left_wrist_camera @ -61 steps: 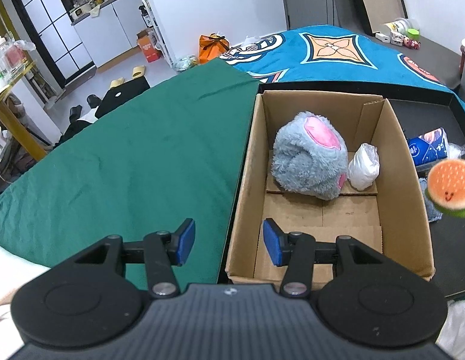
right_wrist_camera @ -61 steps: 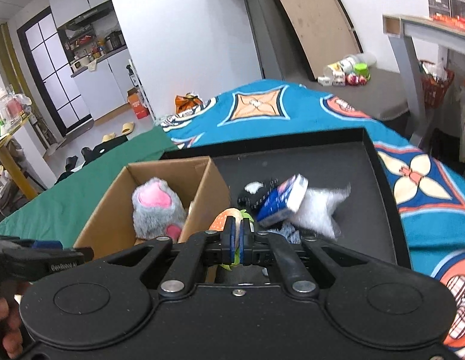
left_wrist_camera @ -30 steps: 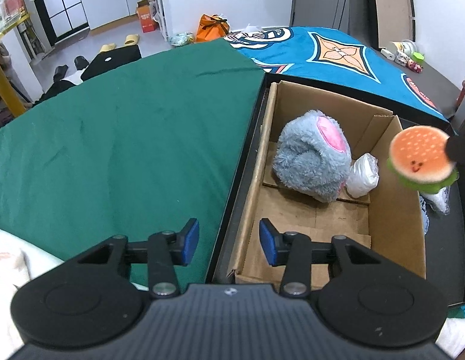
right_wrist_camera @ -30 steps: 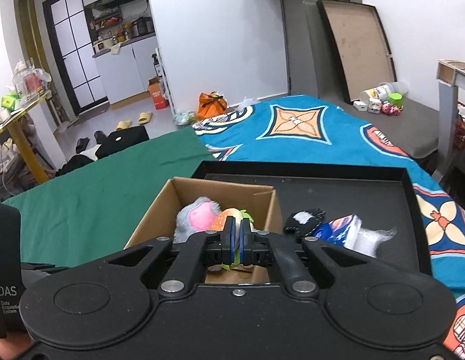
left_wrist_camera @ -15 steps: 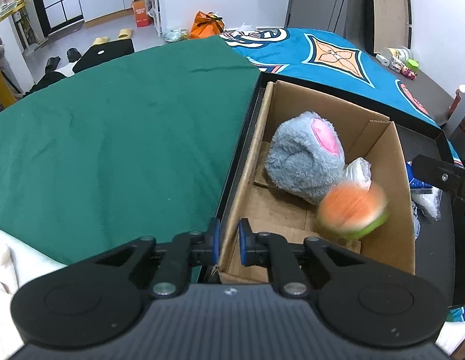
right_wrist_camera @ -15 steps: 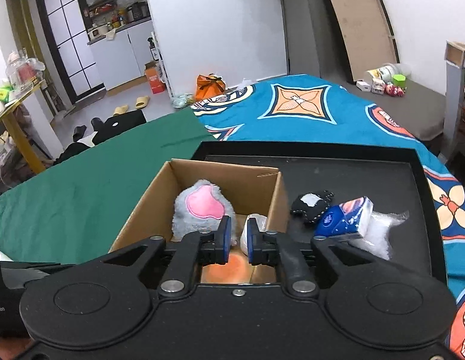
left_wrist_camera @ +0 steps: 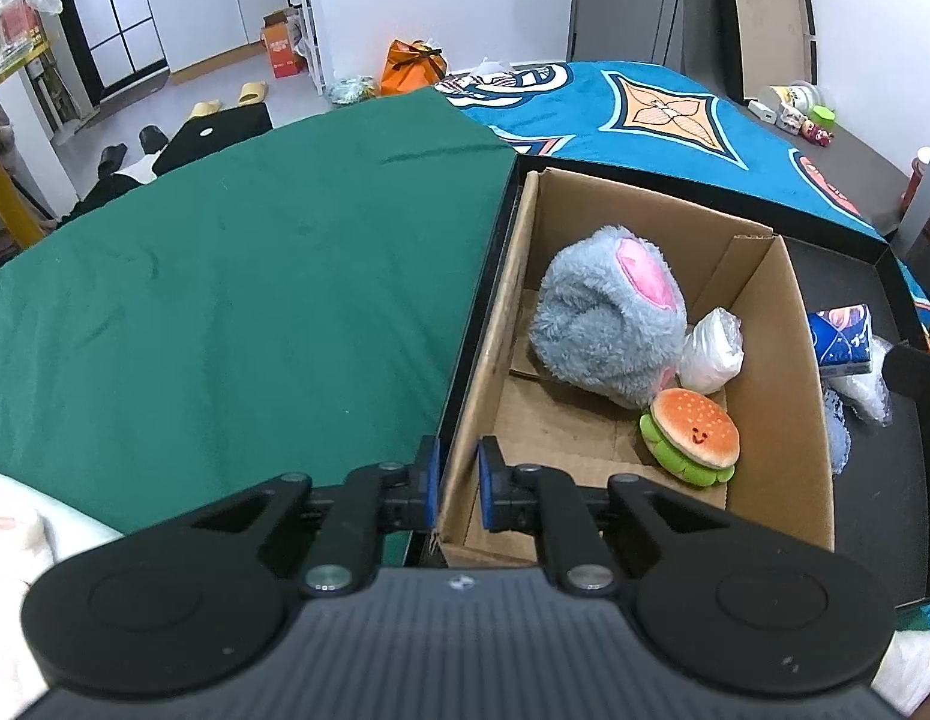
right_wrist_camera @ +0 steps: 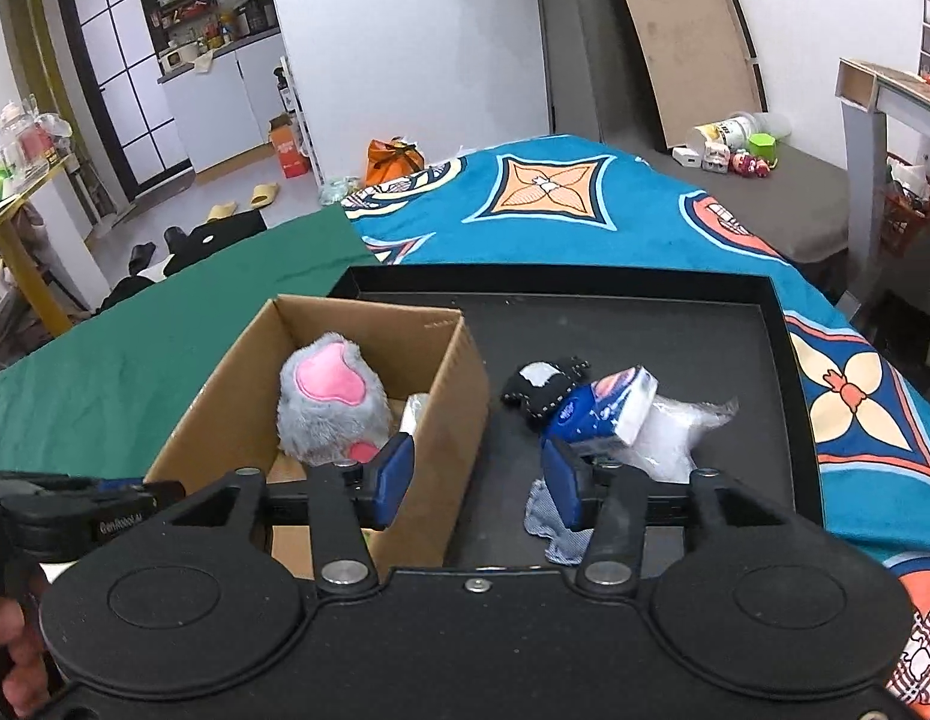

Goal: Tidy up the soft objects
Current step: 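Carry the burger plush with the right gripper into the box and release, then lower the right gripper onto the denim pouch on the tray and close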

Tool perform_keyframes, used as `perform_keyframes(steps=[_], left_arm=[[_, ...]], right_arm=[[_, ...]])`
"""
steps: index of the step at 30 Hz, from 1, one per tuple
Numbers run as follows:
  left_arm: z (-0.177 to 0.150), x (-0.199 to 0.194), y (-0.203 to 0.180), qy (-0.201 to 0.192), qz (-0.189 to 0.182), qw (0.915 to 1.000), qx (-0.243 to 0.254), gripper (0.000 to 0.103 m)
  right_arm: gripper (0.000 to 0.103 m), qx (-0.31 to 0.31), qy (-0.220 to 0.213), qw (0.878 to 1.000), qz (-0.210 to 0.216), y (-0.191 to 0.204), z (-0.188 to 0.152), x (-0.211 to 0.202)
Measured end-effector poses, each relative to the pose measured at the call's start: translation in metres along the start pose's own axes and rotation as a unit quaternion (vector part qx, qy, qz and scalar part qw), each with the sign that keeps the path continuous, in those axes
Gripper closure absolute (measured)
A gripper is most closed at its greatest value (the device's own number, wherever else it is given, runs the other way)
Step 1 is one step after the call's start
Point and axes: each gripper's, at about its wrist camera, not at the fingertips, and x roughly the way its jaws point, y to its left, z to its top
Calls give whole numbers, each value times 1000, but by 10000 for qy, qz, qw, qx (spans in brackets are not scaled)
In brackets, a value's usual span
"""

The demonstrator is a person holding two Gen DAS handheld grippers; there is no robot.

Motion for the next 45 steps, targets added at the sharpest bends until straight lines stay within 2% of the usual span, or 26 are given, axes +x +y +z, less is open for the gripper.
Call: perform_keyframes(steps=[2, 4, 8, 12, 15, 18, 22, 25, 30, 33, 37, 45], left_arm=[[0, -1, -1, -28, 37, 10000, 45, 90], [-1, -2, -4, -61, 87, 9999, 101, 90], [-1, -6, -6, -173, 136, 9996, 175, 88], [-1, -5, -9, -122, 206, 9995, 226, 87], [-1, -5, -12, -130, 280, 9991, 295, 85], [-1, -6, -16, -163, 420, 9983, 367, 80], [-2, -9, -21, -306, 623, 9964, 477, 75], [-1, -9, -24, -335, 675, 9957, 533, 72], [-2, -7, -31, -309, 875, 9933, 693, 71], [-1, -5, -36, -311, 980, 9918, 760, 71], [-2, -4, -41, -348, 1161, 9894, 803, 71], [2, 2, -50, -288, 1340, 9866, 890, 71]], right_arm=[[50, -27, 11, 10000, -12, -3, -2, 0], [41, -1, 49, 10000, 10, -8, -3, 1], [39, 4, 154, 9998, 107, -17, -5, 4], [26, -30, 185, 9996, 219, -24, -6, 9], [25, -74, 255, 9992, 289, -29, -6, 14], [25, -105, 242, 9992, 306, -36, -11, 20], [26, 181, 236, 9992, 259, -49, -26, 30], [33, 255, 242, 9991, 239, -50, -31, 37], [34, 9, 96, 9997, 234, -44, -29, 37], [41, 3, 34, 9998, 171, -47, -28, 40], [46, 195, 138, 9996, 166, -59, -30, 51], [47, 402, 410, 9983, 123, -72, -37, 73]])
